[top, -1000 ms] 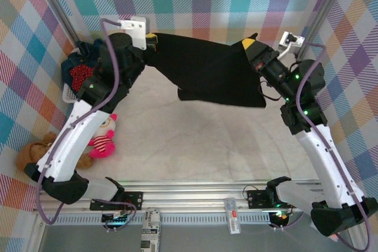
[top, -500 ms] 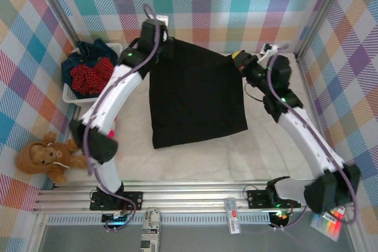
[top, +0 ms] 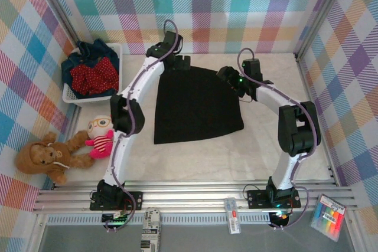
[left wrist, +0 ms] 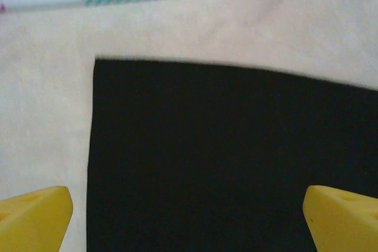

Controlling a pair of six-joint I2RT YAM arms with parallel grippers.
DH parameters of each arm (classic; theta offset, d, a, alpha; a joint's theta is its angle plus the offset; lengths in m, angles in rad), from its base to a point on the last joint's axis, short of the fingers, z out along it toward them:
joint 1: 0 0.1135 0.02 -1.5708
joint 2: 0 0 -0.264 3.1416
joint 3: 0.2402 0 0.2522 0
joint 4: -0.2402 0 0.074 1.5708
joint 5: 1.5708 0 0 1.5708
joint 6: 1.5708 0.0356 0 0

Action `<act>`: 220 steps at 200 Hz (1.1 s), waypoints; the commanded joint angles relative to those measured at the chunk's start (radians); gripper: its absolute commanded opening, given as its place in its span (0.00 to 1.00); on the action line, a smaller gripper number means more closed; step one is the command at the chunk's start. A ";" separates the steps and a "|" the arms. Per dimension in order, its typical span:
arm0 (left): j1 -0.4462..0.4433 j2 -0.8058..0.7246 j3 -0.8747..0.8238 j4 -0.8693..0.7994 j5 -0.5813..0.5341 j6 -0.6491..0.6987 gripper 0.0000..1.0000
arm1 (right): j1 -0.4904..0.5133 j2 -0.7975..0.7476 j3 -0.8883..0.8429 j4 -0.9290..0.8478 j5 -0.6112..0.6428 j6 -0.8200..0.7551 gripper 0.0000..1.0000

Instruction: Fold and stack the skirts

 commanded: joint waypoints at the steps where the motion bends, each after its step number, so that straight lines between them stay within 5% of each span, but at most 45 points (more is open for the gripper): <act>1: -0.004 -0.218 -0.245 0.128 0.133 -0.148 1.00 | 0.010 0.068 0.082 -0.103 -0.119 -0.111 0.99; 57: -0.030 -0.442 -0.806 0.331 0.382 -0.478 1.00 | 0.020 0.156 0.183 -0.243 -0.104 -0.065 0.99; 109: -0.074 -0.733 -1.210 0.362 0.423 -0.637 1.00 | 0.021 -0.156 -0.169 -0.317 0.019 -0.058 0.99; 127: -0.075 -0.811 -1.325 0.397 0.515 -0.683 1.00 | 0.021 -0.272 -0.283 -0.354 0.018 -0.068 0.99; 147: -0.075 -0.849 -1.407 0.409 0.602 -0.689 1.00 | 0.022 -0.365 -0.380 -0.359 -0.036 -0.084 0.99; 220: -0.088 -0.782 -1.428 0.581 0.572 -0.753 1.00 | 0.097 -0.328 -0.468 -0.156 -0.101 -0.013 0.99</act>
